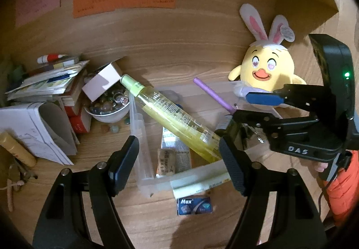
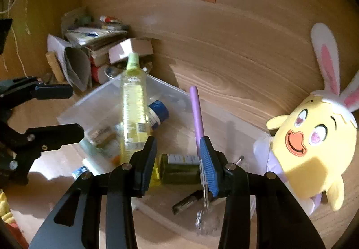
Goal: Organize objects
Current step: 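Release the light-blue cylinder into the box with left gripper while right releases the purple pen, then grasp the blue Max blade box with left gripper while right grasps the white marker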
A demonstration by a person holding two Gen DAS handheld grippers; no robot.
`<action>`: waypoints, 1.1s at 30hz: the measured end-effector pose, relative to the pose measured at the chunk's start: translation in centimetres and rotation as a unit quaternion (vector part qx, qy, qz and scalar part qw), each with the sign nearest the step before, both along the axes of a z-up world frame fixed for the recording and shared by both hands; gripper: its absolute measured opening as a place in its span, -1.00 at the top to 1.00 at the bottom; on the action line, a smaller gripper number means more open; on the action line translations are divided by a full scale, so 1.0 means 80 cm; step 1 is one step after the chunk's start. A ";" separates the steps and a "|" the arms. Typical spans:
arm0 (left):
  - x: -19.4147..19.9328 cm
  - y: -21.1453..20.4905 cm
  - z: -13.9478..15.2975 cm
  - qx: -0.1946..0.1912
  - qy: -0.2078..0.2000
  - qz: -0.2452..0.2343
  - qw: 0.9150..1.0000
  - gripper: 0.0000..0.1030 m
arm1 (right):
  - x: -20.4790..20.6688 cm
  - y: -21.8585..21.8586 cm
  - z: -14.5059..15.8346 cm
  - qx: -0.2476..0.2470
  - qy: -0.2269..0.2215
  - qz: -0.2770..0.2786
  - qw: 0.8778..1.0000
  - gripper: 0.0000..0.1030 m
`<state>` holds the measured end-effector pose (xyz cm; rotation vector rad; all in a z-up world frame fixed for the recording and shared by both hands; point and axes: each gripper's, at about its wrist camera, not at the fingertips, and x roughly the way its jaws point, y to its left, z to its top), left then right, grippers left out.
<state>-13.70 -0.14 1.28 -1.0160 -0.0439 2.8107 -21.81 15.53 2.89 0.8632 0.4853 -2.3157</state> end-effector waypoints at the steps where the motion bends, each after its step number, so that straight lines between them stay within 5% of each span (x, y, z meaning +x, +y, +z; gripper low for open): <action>1: 0.002 0.000 0.001 0.000 0.000 -0.002 1.000 -0.50 | 0.005 0.003 0.002 -0.004 0.000 -0.001 1.000 0.26; 12: 0.045 -0.001 -0.026 -0.009 -0.038 -0.008 0.999 -0.85 | 0.066 0.035 0.018 -0.057 0.005 -0.027 0.998 -0.25; 20: 0.057 -0.009 -0.064 -0.014 -0.079 -0.003 0.997 -0.85 | 0.107 0.032 -0.012 -0.049 -0.005 -0.010 0.999 -0.26; 29: 0.035 0.014 -0.098 -0.042 -0.112 -0.030 0.992 -0.85 | 0.097 0.025 -0.060 -0.033 -0.059 -0.028 0.997 -0.24; 33: 0.023 0.021 -0.105 -0.033 -0.123 -0.041 0.991 -0.73 | 0.085 0.022 -0.074 -0.035 -0.086 -0.036 0.995 -0.01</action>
